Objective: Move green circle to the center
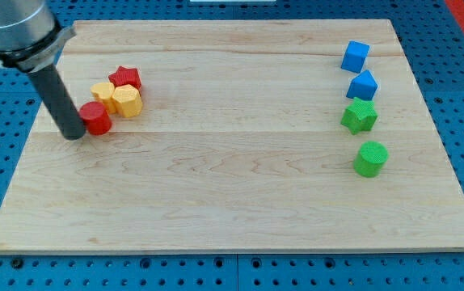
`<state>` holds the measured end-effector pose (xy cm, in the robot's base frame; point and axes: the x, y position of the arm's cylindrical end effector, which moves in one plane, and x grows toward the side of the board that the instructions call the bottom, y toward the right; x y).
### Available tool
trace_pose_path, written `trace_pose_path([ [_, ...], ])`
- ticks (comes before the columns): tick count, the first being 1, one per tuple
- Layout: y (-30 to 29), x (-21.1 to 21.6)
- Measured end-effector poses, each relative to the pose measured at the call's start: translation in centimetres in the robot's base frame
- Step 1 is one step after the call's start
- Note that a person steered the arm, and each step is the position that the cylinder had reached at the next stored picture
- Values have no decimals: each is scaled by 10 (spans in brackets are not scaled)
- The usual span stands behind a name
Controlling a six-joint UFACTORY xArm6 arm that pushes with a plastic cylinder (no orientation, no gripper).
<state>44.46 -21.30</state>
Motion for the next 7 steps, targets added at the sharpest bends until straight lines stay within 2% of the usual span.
trace_pose_path([
  [1,19,-8],
  [2,28,5],
  [3,123,25],
  [4,200,67],
  [5,261,91],
  [6,325,109],
  [7,391,97],
])
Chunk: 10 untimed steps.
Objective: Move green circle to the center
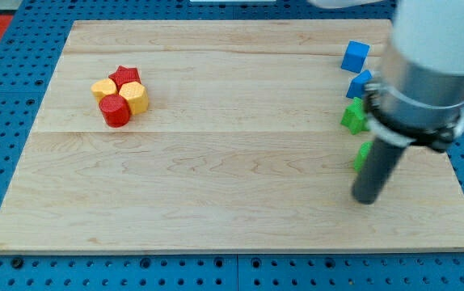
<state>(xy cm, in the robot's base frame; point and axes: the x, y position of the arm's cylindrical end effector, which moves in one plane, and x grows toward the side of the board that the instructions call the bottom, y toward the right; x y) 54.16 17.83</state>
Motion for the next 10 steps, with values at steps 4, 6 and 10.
trace_pose_path([
  [4,-1,-5],
  [6,36,-31],
  [10,-35,-74],
])
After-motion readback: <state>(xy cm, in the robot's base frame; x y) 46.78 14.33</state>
